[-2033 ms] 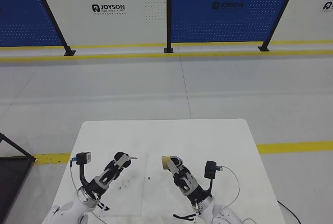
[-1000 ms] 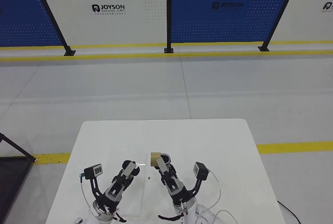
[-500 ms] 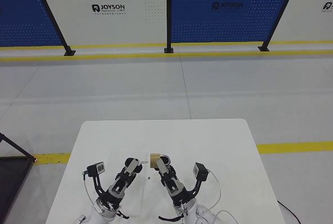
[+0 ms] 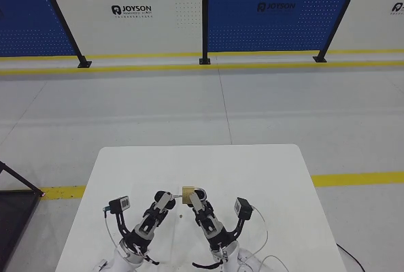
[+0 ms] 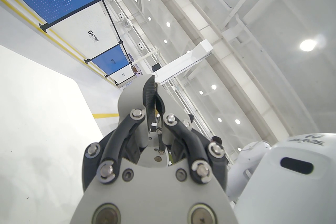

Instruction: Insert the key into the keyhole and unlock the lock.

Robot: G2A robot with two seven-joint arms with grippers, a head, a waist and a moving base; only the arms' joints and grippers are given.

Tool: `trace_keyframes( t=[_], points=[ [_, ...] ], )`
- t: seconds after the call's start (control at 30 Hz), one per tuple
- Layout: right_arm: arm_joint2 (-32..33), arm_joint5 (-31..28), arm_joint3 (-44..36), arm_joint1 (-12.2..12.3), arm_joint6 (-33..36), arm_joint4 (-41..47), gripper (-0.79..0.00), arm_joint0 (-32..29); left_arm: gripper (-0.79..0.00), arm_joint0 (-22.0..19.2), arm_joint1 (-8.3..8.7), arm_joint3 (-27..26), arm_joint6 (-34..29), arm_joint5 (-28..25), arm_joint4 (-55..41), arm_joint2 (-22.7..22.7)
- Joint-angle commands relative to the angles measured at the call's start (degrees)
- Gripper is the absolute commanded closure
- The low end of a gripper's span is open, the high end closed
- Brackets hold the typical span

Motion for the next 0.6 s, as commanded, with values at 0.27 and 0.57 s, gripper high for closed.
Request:
trace_keyframes(
  t=[0.27, 0.57],
  points=[
    [0.0, 0.0, 0.0, 0.0, 0.0, 0.0, 0.0, 0.0, 0.0, -0.2, -0.1, 0.4, 0.4, -0.2, 0.7, 0.3],
    [1.0, 2.4, -1.4, 0.2, 4.5, -0.8, 0.0, -0.6, 0.0, 0.0, -0.19, 0.3, 1.6, -0.2, 2.6, 0.1]
  ],
)
